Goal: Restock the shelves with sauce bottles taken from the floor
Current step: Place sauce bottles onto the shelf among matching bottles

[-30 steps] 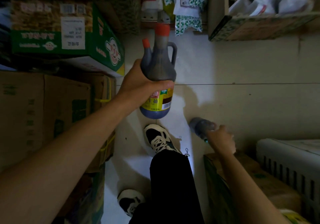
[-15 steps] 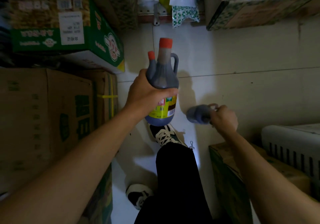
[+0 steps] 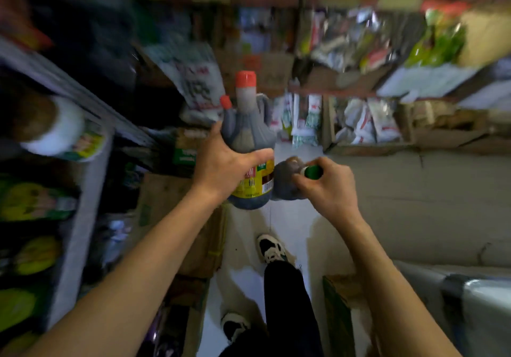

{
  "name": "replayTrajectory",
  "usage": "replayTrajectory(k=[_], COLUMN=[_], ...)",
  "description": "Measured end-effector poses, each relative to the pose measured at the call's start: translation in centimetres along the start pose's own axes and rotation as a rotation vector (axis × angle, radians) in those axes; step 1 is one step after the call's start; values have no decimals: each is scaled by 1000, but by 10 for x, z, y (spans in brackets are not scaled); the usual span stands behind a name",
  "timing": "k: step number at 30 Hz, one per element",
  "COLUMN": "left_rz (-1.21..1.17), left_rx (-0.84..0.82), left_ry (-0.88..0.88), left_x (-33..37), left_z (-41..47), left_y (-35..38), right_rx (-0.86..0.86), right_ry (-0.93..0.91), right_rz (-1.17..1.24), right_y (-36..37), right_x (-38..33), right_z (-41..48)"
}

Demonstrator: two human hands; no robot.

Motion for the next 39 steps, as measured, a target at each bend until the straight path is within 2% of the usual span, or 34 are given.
replayTrajectory(k=[6,10,15,20,27,33,39], left_rz=[-46,-57,-104,-124,-266,-434,-444], left_rx=[191,332,485,596,687,727,919], left_ry=[103,173,217,303,347,377,356], left_x=[151,228,286,320,339,342,334], left_z=[-82,-150,-235,-313,-387,-428,-458], left_y=[-173,-282,-389,-463,-524,-543,-551], right_rx=[-30,-83,-143,-137,-398,-608,-695], right_ry=[-296,-568,-857,-1016,-1199,-1334,-1444], right_rz=[194,274,228,123,199,189,223], right_y=[-109,-167,-210,-240,-240,-213,-172], right_x=[-223,-371,-518,-639,-731,-754,-765], right_z=[-47,-102,-186,-252,-308,-338,-367])
Point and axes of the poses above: each hand's wrist, its own z-axis towards the middle knuckle, its own y-axis out of the palm, x = y × z, the point moved 5 cm from there along z, towards the middle knuckle, and after that the axes turned 7 degrees about z, right-handed, at the moved point
